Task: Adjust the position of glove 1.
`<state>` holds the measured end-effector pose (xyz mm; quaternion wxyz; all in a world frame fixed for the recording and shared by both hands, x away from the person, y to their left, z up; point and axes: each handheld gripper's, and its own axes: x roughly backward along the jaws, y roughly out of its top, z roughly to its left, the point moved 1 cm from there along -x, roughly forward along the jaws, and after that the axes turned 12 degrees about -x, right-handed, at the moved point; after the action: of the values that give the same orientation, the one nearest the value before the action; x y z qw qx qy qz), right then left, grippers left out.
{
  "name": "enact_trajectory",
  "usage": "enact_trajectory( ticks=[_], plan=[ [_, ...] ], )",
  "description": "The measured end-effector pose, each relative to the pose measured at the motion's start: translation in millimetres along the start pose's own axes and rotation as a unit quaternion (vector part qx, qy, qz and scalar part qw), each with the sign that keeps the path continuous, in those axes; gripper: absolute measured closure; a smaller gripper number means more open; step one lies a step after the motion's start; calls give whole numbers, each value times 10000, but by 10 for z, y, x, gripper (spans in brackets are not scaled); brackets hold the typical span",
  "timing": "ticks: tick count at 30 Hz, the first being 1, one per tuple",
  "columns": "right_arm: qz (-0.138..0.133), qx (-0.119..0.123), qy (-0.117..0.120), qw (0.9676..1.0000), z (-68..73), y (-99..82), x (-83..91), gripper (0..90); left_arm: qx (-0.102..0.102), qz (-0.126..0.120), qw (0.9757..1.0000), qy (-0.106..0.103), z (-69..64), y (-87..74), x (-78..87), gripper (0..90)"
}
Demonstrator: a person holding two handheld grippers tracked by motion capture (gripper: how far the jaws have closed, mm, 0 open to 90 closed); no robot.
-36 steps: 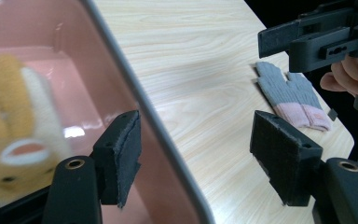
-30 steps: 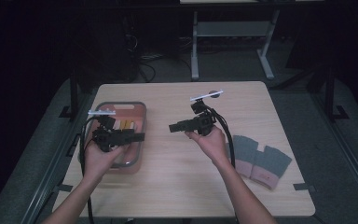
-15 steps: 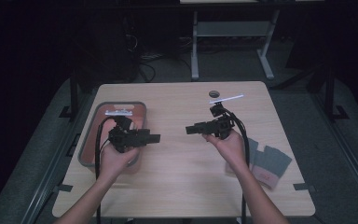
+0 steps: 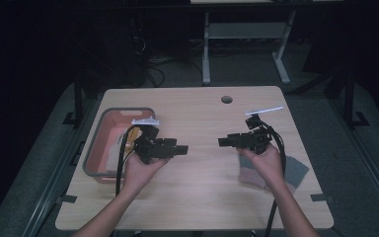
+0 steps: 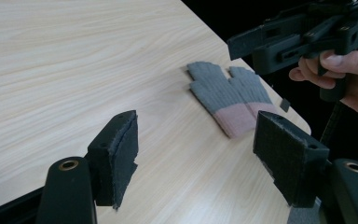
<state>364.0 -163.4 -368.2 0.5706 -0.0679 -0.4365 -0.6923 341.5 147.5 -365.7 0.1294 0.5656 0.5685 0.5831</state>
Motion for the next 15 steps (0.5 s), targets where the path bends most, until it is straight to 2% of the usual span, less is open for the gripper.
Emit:
enact_trajectory(
  ticks=[7,8,15],
  plan=[
    [-51,-9,-185,9998,-116,-116,169,416,-121,53,9999,-110,-118,8,-171,304],
    [-101,-41,-232,9997,-179,-151,229,417,-145,69,9998,-155,-155,9,-228,304],
    [-185,-121,-470,9987,-354,-297,398,421,-201,57,9994,-266,-255,12,-391,299]
  ],
)
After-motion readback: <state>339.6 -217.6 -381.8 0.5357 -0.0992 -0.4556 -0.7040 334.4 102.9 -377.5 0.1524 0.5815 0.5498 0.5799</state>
